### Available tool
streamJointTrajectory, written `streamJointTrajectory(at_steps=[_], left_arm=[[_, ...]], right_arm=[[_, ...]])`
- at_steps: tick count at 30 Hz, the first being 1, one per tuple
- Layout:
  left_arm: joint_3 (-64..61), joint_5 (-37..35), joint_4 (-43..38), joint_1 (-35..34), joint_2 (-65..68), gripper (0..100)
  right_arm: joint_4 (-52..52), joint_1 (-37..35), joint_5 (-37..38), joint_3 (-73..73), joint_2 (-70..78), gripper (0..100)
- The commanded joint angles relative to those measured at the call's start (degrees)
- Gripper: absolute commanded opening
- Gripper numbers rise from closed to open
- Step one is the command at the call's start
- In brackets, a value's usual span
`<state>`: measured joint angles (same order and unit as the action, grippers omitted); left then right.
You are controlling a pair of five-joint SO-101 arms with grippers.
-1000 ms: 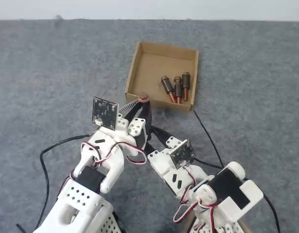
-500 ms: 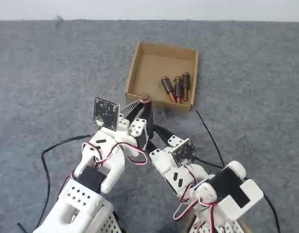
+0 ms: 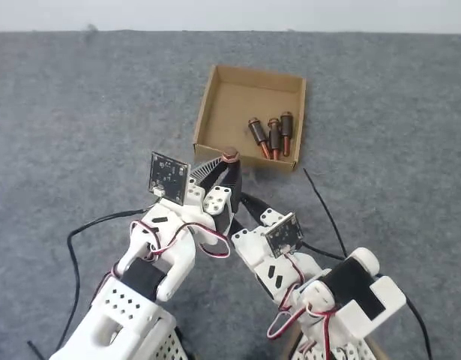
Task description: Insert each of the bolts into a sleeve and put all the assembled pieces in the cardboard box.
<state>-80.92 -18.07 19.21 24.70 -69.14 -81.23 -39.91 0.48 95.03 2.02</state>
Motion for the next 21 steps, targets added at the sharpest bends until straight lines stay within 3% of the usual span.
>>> streamJointTrajectory(at_steps=[1,9,15,21], left_arm=[[0.5,-0.6,0.5,0.6,-0.6,1],[0.6,-0.6,0.4,0.4,-0.6,1],[0.5,-0.9,-2.4,-4.4,-0.6,1],[-0.3,-0.9,-2.1,-2.0,-0.5,1]], right_arm=[[-1.5,1.3,0.6,-0.2,-0.6,0.6],[-1.7,3.5,0.4,-0.3,-1.1,0.6],[-2.0,3.4,0.5,0.0,-1.1,0.6],[-2.1,3.4,0.6,0.0,-1.1,0.6]])
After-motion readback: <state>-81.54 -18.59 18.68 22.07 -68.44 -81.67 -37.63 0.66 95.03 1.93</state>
